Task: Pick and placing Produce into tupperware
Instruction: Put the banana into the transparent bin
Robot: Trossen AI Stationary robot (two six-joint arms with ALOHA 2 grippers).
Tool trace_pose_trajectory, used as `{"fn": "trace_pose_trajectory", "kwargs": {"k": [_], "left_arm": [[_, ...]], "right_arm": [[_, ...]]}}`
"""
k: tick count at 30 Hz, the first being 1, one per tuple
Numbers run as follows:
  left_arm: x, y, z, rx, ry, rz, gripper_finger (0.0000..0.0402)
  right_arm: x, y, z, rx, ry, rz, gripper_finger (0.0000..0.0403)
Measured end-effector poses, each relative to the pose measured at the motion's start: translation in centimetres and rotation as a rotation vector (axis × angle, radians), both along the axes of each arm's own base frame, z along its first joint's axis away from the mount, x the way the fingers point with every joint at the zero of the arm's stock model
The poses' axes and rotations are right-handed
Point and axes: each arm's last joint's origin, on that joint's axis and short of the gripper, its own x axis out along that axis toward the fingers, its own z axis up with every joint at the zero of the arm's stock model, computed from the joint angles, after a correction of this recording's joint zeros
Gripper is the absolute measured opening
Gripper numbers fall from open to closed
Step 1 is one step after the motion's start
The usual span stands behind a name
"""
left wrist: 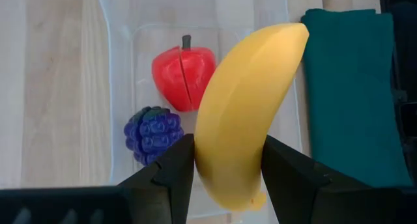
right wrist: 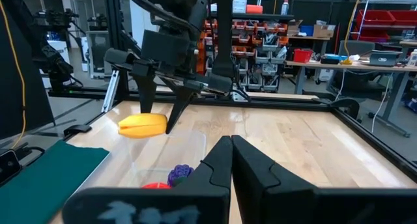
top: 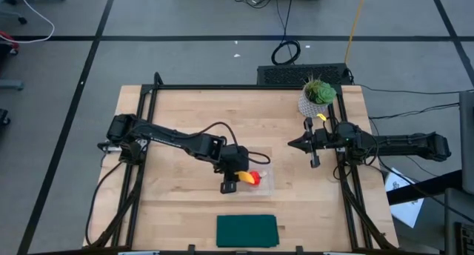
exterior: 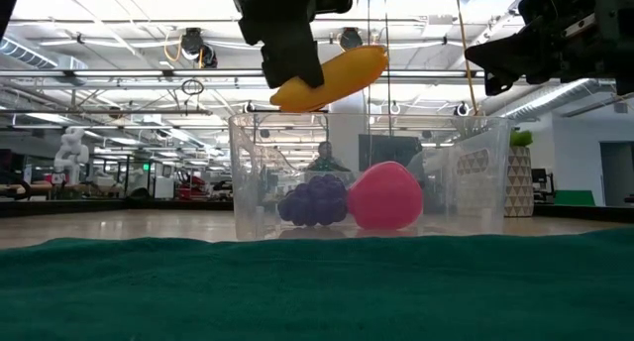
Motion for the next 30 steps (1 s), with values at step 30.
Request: {"fn": "trace_pose_trajectory", "kwargs": {"k": [30], "left_arm": [[1.4, -1.3, -3.6, 0.04, 0.038, -0.046, 0.0163]], "right_arm": [[0.1, 0.0, 0.0, 0.004, 0.005, 0.0, 0.0]]}}
